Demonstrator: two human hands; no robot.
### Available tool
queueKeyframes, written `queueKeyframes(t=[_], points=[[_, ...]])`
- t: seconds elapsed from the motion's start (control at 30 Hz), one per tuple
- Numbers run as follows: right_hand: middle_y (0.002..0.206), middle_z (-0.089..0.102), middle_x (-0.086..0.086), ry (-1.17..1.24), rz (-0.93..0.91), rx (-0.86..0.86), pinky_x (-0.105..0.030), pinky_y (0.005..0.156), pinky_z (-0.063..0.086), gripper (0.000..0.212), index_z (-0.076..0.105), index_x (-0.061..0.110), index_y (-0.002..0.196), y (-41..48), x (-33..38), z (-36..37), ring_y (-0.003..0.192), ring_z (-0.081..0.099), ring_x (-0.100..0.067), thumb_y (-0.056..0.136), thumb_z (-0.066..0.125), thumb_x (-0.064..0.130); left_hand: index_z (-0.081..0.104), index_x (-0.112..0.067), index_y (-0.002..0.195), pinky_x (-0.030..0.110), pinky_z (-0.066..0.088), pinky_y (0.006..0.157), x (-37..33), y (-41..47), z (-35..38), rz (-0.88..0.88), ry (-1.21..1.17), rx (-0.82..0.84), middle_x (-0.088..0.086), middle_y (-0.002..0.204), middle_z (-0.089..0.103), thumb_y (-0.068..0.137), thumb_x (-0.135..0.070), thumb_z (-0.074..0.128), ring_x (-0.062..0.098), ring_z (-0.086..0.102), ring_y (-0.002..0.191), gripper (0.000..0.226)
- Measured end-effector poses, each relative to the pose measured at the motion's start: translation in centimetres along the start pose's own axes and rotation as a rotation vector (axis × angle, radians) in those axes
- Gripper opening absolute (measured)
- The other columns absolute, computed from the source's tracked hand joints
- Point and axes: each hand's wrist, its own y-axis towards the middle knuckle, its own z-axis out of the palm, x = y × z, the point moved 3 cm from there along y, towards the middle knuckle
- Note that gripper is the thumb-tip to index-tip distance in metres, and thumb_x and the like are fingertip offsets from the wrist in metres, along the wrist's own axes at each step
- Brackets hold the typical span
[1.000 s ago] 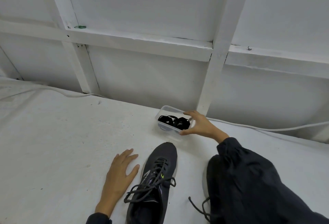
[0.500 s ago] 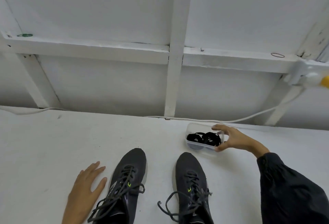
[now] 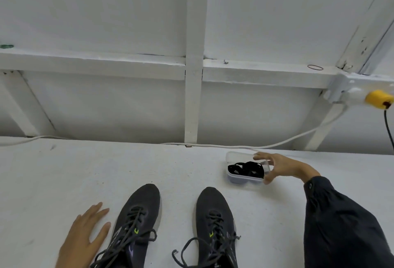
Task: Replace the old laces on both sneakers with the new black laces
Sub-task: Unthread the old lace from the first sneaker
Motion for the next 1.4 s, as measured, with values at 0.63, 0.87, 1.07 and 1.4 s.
queueKeyframes(t=[0.63,0.87,1.07,1.4], points=[[0.154,0.03,0.014,-0.069,0.03,0.048,-0.035,0.116,0.032,0.106,0.05,0.029,0.134,0.6,-2.3,-2.4,0.145,0.028,-0.017,0.034,0.085,0.03,0.06,-0.035,0.125,0.03,0.013,0.117,-1.1,-0.8,-0.3,-0.031,-0.004,-0.047,-0.015,0.145,0.046,0.091,-0.033,0.057,0.008,0.034,0.14,0.034],[0.161,0.014,0.014,-0.044,0.027,0.046,-0.031,0.113,0.03,0.095,0.049,0.026,0.138,0.1,-2.4,-2.2,0.149,0.018,-0.02,0.049,0.08,0.013,0.061,-0.032,0.125,0.029,0.012,0.117,-1.5,-0.9,-0.5,-0.005,-0.015,-0.039,-0.014,0.143,0.047,0.093,-0.045,0.054,0.009,0.035,0.139,0.035],[0.163,0.009,0.014,0.143,-0.023,-0.042,-0.033,0.11,0.034,0.091,0.051,0.029,0.136,-0.9,-2.6,-0.8,0.15,0.016,-0.02,0.049,0.069,0.007,0.06,-0.032,0.124,0.029,0.012,0.118,-1.7,-0.9,-0.7,-0.003,-0.031,-0.035,-0.013,0.144,0.047,0.092,-0.057,0.05,0.006,0.035,0.138,0.042],[0.162,0.011,0.014,0.25,-0.03,-0.115,-0.045,0.115,0.033,0.082,0.056,0.034,0.128,-2.3,-2.1,0.4,0.149,0.02,-0.02,0.051,0.062,0.007,0.06,-0.031,0.125,0.034,0.013,0.119,-1.6,-0.8,-1.1,-0.021,-0.031,0.023,-0.006,0.145,0.048,0.077,-0.069,0.037,0.012,0.036,0.139,0.065]])
